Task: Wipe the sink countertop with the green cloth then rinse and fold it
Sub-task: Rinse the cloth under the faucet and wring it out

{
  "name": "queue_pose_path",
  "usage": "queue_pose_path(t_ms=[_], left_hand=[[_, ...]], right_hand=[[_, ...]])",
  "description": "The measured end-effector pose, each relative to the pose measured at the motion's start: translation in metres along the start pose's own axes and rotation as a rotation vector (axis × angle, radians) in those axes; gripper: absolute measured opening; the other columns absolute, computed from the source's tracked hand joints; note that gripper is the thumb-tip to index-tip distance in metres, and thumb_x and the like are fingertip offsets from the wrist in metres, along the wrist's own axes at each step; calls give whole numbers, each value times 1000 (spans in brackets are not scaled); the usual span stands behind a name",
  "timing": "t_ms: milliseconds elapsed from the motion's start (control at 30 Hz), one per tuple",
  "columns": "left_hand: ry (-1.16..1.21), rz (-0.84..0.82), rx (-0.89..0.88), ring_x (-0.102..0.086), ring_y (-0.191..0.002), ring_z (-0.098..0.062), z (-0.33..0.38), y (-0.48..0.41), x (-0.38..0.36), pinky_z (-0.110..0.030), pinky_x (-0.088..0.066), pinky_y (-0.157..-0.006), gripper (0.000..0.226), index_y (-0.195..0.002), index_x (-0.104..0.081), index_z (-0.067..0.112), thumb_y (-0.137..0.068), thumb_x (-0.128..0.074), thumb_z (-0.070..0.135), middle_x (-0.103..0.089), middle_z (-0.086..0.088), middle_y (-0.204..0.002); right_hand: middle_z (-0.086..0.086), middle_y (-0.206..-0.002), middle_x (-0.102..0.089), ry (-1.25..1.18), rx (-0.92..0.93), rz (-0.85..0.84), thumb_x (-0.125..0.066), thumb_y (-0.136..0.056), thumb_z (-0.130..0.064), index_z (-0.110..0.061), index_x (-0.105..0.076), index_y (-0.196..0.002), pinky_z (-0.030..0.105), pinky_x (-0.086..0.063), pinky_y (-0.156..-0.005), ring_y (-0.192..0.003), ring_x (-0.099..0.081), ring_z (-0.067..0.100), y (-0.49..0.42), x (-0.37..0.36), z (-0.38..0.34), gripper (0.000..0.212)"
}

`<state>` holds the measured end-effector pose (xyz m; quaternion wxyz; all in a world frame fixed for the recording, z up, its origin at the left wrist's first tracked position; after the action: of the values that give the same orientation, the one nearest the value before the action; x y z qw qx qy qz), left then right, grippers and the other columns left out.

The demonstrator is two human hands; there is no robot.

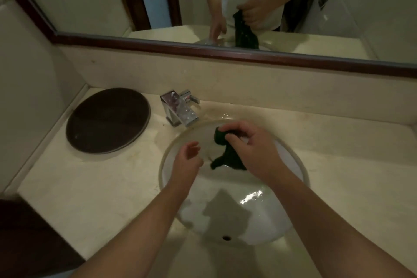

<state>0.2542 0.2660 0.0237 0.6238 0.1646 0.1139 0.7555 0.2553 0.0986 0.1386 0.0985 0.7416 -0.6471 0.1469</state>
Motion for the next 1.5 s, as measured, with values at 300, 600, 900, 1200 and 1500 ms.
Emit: queue_pose_path(t_ms=[300,600,900,1200,1500], left_hand=[[24,-409,-448,-63,-105,-12,51,8,-50,-34,-56,-82,68,-128,-47,25,-70,-82,21,-62,2,-115],[554,-314,386,-62,-79,-28,9,-47,-26,-38,-45,-72,47,-115,-66,6,-68,-67,14,-68,-18,-97],[1069,-193,598,-68,-97,-38,-15,-82,7,-50,-53,-88,38,-115,-63,0,-83,-62,21,-69,-23,-108],[934,-242,585,-64,-103,-34,-7,-115,2,-48,-42,-108,75,-121,-65,4,-53,-86,26,-67,-18,-110],[843,-174,700,-65,-66,-24,11,-106,-5,-33,-52,-74,19,-88,-68,4,-84,-62,22,-70,-13,-76]], right_hand=[[-10,-86,-71,-311,15,158,-56,-88,3,-29,-72,-81,25,-54,-76,-89,-67,11,-30,-1,-42,36],[11,-91,-67,-795,-311,258,-44,-93,7,-11,-69,-91,39,-53,-90,-94,-64,26,-52,-7,13,31],[3,-90,-68,454,-407,73,-61,-84,-44,-17,-70,-87,27,-44,-68,-78,-64,16,-110,-54,82,28],[4,-79,-72,628,-68,-5,-61,-89,-28,-19,-69,-105,27,-48,-66,-75,-68,21,-190,-85,64,19],[-1,-88,-70,583,-65,76,-54,-94,-22,-19,-70,-105,24,-41,-65,-76,-68,20,-197,-84,70,20]])
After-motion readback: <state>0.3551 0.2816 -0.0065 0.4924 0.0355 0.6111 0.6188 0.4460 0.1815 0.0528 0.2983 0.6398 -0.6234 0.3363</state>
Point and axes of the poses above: each hand's wrist, its own y-axis away from the middle knuckle, its own x-axis out of the back of the hand, z = x × y, the point moved 2 cm from there along -y, towards the middle knuckle
